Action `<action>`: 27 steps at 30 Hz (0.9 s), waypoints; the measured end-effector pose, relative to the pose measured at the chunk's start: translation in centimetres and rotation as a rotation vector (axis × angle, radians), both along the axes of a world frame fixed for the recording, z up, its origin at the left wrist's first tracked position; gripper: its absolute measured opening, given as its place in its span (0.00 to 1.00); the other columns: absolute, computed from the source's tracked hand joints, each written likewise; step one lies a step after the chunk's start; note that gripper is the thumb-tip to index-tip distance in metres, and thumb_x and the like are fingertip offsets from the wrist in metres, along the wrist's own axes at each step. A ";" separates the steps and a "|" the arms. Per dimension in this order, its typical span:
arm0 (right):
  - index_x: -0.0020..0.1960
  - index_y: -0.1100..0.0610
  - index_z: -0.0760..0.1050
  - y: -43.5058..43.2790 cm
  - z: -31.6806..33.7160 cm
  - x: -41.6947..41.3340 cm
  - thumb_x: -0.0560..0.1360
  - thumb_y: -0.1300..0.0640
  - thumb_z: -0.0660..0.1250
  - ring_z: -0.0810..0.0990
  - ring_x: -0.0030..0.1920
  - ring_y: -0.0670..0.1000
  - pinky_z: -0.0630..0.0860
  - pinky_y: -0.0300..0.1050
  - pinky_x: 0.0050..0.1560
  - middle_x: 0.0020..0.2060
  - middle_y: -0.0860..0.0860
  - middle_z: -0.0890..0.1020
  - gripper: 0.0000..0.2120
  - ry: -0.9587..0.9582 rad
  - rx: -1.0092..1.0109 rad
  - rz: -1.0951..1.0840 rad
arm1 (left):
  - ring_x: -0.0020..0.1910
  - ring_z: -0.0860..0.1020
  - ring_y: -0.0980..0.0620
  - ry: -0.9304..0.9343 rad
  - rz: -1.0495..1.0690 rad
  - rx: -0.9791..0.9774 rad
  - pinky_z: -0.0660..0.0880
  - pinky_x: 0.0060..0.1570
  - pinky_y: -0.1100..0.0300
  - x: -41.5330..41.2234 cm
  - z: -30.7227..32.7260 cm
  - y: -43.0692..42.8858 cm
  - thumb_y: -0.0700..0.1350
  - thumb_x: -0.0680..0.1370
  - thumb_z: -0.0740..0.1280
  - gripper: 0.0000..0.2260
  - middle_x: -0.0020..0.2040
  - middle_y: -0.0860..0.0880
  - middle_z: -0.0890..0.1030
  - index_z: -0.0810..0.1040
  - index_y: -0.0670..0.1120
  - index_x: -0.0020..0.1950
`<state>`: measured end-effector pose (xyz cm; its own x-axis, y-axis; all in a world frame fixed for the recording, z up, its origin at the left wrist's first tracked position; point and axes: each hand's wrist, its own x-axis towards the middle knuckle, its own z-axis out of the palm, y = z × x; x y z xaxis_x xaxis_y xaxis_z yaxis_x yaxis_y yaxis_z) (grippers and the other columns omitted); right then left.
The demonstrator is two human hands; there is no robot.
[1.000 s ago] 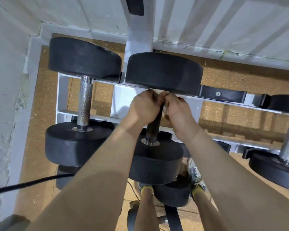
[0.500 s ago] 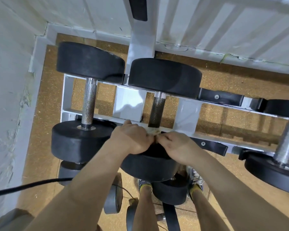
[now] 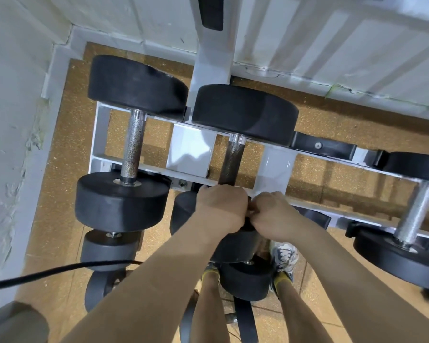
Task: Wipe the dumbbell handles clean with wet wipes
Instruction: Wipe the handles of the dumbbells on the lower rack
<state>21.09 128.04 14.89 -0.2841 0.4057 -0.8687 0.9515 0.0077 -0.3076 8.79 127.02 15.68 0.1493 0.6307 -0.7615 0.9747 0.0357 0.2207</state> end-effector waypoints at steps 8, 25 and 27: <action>0.36 0.49 0.74 -0.9 0.8 -2.5 0.77 0.55 0.57 0.68 0.48 0.52 0.69 0.49 0.48 0.42 0.51 0.74 0.13 0.093 0.064 -0.002 | 0.42 0.76 0.47 0.081 0.239 -0.113 0.73 0.43 0.56 -6.2 -0.5 -0.3 0.49 0.77 0.63 0.10 0.35 0.51 0.73 0.72 0.48 0.37; 0.39 0.58 0.79 3.6 -3.2 -5.1 0.73 0.69 0.70 0.80 0.38 0.50 0.79 0.43 0.46 0.35 0.52 0.82 0.08 0.567 0.483 -1.575 | 0.43 0.80 0.46 -0.229 0.771 0.653 0.68 0.39 0.60 -2.5 -1.5 4.0 0.49 0.80 0.65 0.10 0.43 0.48 0.84 0.83 0.46 0.45; 0.44 0.60 0.83 3.0 -4.2 -5.9 0.74 0.66 0.70 0.81 0.41 0.50 0.78 0.42 0.50 0.40 0.54 0.84 0.04 0.417 0.665 -1.374 | 0.39 0.76 0.45 -0.120 0.627 0.631 0.62 0.38 0.60 -2.0 -1.9 4.2 0.50 0.82 0.60 0.14 0.41 0.47 0.82 0.77 0.46 0.41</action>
